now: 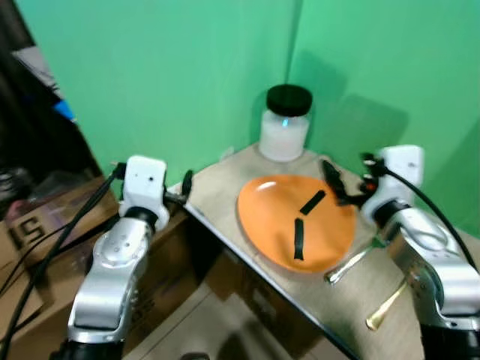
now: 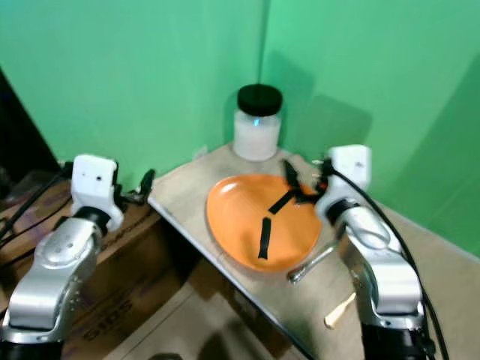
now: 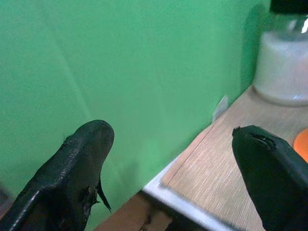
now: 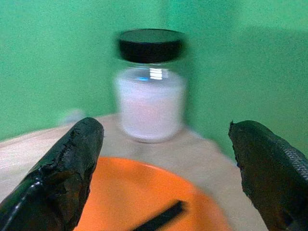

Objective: Setting the table

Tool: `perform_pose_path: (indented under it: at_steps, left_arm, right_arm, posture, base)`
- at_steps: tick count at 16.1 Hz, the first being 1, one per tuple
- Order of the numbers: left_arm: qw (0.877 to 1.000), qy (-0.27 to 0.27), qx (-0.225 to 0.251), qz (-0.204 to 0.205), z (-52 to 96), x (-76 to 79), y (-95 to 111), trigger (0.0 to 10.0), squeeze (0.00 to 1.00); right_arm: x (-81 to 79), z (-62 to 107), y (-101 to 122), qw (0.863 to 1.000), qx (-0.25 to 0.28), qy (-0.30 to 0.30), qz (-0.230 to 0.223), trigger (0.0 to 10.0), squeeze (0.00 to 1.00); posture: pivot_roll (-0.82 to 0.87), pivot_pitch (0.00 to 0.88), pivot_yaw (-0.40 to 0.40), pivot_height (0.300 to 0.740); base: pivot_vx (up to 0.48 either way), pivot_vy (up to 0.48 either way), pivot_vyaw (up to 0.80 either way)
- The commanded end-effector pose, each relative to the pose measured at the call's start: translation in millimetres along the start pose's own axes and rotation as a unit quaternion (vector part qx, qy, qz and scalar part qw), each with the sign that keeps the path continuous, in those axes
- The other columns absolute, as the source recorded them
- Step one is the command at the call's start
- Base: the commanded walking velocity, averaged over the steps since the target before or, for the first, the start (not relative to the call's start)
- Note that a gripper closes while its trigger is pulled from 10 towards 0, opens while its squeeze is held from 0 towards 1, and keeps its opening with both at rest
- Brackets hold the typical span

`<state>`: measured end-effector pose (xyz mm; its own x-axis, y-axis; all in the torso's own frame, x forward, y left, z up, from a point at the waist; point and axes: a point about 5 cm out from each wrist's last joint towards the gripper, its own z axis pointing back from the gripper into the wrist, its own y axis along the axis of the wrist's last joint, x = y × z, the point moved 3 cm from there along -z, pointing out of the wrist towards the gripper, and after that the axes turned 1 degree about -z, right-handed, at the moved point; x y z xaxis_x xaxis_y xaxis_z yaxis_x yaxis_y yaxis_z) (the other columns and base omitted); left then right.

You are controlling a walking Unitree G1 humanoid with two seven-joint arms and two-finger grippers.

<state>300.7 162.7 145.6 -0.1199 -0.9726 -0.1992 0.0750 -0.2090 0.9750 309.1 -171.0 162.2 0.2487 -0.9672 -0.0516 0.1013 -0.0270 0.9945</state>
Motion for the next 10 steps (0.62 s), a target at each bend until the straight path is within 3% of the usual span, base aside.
perform_pose_path:
  at_steps: [1, 2, 4, 5, 6, 10]
  left_arm:
    - [0.999, -0.023, -0.028, 0.015, -1.1, 2.9, -10, 10.0, 0.31]
    - [0.998, -0.042, -0.039, 0.032, -0.7, 3.2, -15, 10.0, 1.0]
    - [0.995, -0.085, -0.041, 0.017, -4.2, 3.1, -20, 10.0, 1.0]
    - [0.993, -0.111, -0.041, 0.008, -5.6, 6.1, -20, 10.0, 1.0]
    - [0.991, -0.127, -0.039, 0.009, -6.2, 8.3, -20, 10.0, 1.0]
    - [0.963, -0.269, -0.021, 0.021, -10.6, 38.0, -16, 10.0, 1.0]
  right_arm:
    - [-1.7, -1.0, -3, 1.0, -0.023, 0.006, -0.016, 10.0, 0.0]
    - [-3.9, -2.8, -7, 0.999, -0.044, 0.008, -0.025, 10.0, 0.0]
    - [1.5, -10.0, -15, 0.996, -0.058, -0.016, -0.071, 10.0, 0.0]
    - [5.3, -12.2, -15, 0.995, -0.057, -0.024, -0.079, 10.0, 0.73]
    - [8.2, -13.1, -15, 0.994, -0.058, -0.031, -0.083, 10.0, 1.0]
    - [27.3, -13.2, -24, 0.989, -0.092, -0.064, -0.093, 10.0, 1.0]
  posture:
    - [0.11, 0.0, 0.012, 0.74]
    - [0.11, 0.0, 0.013, 0.74]
    - [0.11, 0.0, 0.01, 0.74]
    - [0.11, 0.0, 0.007, 0.74]
    - [0.11, 0.0, 0.009, 0.74]
    - [0.09, 0.0, 0.019, 0.74]
  base:
    - [0.0, 0.0, 0.0]
    - [0.0, 0.0, 0.0]
    - [0.0, 0.0, 0.0]
    - [0.0, 0.0, 0.0]
    - [0.0, 0.0, 0.0]
    - [0.0, 0.0, 0.0]
